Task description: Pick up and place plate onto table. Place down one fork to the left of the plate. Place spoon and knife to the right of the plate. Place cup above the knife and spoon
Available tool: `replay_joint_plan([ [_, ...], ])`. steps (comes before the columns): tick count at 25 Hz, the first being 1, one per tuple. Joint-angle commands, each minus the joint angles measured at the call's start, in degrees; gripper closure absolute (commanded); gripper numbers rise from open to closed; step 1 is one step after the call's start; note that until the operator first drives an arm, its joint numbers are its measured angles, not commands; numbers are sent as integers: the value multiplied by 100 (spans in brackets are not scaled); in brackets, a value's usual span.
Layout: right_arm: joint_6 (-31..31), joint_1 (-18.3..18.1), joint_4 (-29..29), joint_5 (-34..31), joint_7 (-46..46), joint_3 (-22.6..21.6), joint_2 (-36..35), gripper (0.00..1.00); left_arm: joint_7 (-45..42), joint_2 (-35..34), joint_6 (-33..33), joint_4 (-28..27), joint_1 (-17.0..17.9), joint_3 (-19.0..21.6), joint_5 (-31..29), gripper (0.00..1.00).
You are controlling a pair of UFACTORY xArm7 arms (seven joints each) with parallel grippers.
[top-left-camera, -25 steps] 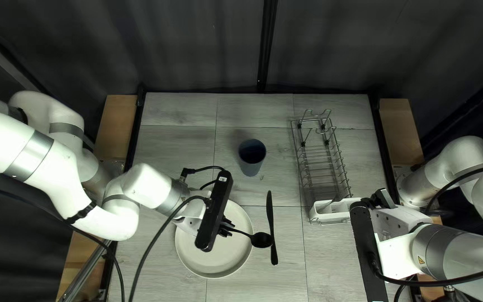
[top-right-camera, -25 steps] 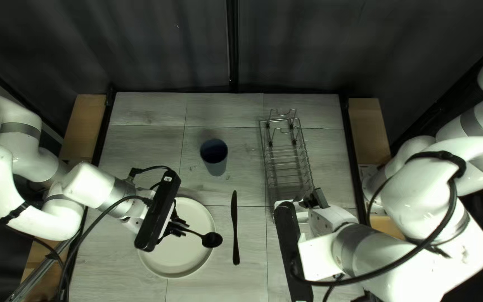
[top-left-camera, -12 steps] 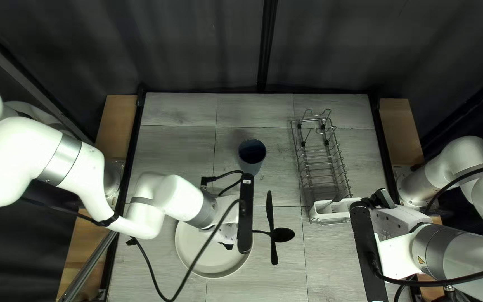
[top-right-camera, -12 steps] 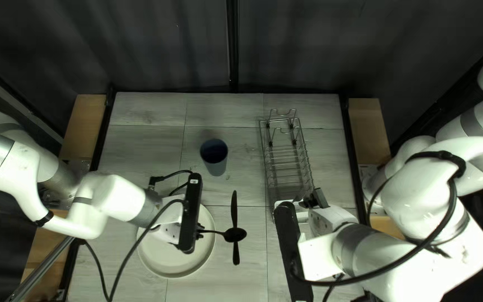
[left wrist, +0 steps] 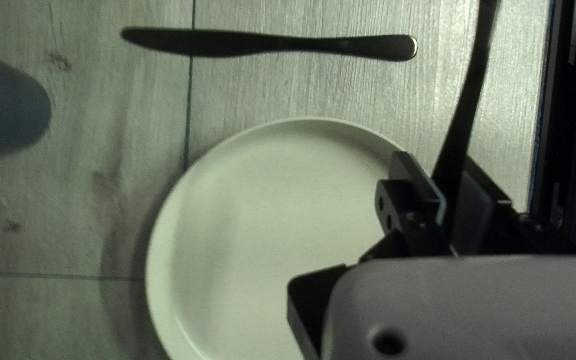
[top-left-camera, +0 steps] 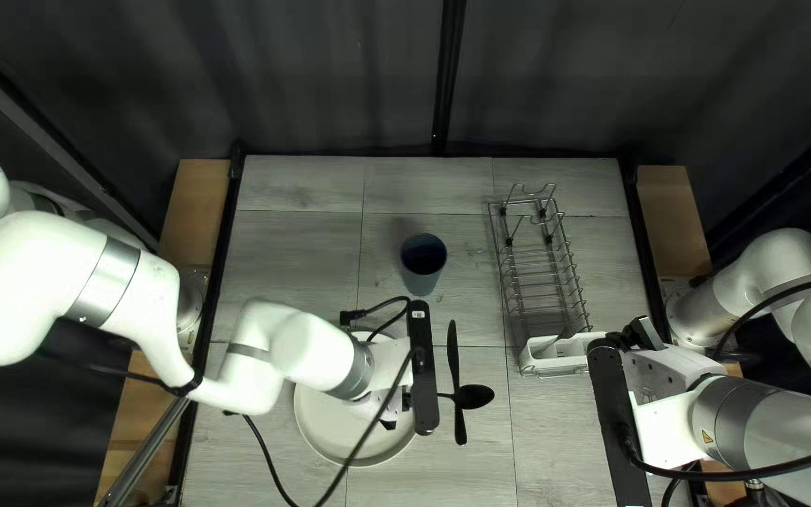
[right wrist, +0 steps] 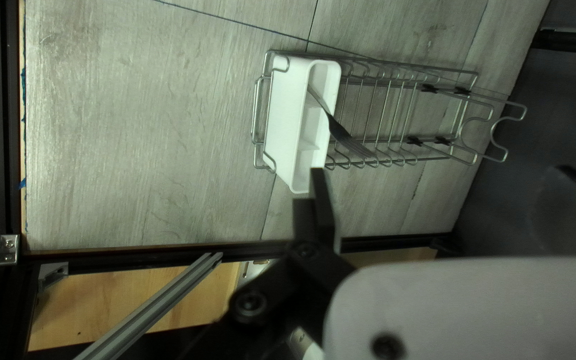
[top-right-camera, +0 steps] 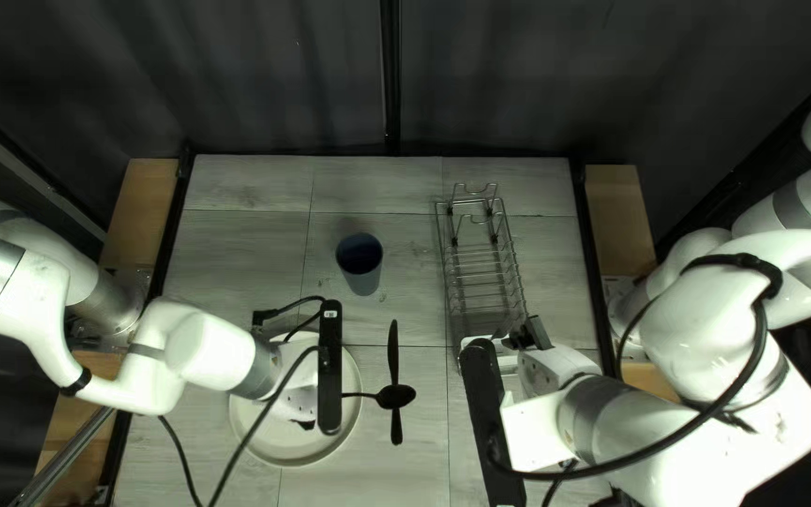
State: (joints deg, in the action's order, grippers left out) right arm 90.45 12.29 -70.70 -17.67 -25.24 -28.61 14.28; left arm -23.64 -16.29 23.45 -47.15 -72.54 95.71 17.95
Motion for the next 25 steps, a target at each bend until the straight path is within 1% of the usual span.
replay_joint_plan([
  [1, 0, 0, 0, 0, 0, 0, 0, 0, -4, -2, 2, -4, -6, 9, 2, 100],
  [3, 0, 0, 0, 0, 0, 0, 0, 0, 30, 87, -65, 27, -299, 234, 98, 100],
  [4, 0, 0, 0, 0, 0, 0, 0, 0, -113, 30, -97, -92, -600, 542, 293, 100],
  [5, 0, 0, 0, 0, 0, 0, 0, 0, -284, -37, -93, -181, -702, 659, 437, 100],
  [6, 0, 0, 0, 0, 0, 0, 0, 0, -384, -68, -96, -207, -709, 673, 513, 100],
  [8, 0, 0, 0, 0, 0, 0, 0, 0, -700, -131, -28, -268, -582, 550, 628, 100],
  [9, 0, 0, 0, 0, 0, 0, 0, 0, -824, -111, 39, -288, -419, 366, 605, 100],
  [16, 0, 0, 0, 0, 0, 0, 0, 0, -824, -95, 47, -288, -400, 339, 594, 100],
  [17, 0, 0, 0, 0, 0, 0, 0, 0, -754, 4, -10, -213, -454, 363, 625, 100],
  [18, 0, 0, 0, 0, 0, 0, 0, 0, -893, -146, 176, -414, -812, 678, 766, 100],
  [19, 0, 0, 0, 0, 0, 0, 0, 0, -1140, -413, 592, -782, -1267, 1043, 941, 100],
  [20, 0, 0, 0, 0, 0, 0, 0, 0, -1242, -468, 941, -980, -1227, 962, 881, 100],
  [21, 0, 0, 0, 0, 0, 0, 0, 0, -1262, -481, 1107, -1067, -1204, 919, 827, 100],
  [25, 0, 0, 0, 0, 0, 0, 0, 0, -1262, -481, 1107, -1067, -1204, 919, 827, 100],
])
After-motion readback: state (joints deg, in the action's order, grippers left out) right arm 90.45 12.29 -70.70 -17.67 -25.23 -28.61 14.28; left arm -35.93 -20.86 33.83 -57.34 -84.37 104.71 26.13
